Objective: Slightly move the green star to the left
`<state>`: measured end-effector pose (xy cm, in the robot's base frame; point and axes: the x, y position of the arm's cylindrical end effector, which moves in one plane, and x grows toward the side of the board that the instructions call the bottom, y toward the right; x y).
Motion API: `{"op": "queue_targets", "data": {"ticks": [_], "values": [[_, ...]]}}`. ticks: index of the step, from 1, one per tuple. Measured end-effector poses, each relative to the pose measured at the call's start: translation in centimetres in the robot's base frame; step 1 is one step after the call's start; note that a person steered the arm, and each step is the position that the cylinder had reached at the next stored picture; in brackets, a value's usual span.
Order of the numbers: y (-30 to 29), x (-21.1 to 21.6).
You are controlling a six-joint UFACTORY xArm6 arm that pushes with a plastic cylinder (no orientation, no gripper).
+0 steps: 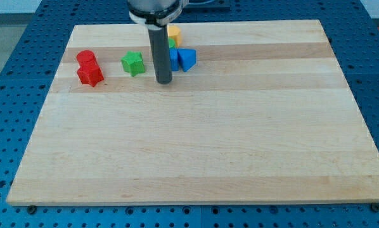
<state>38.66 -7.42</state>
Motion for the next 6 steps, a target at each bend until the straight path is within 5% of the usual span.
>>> {"op": "queue_targets", "data": {"ticks": [2,6], "values": [[-2.3,0.8],[-3.9,-6.3]]}}
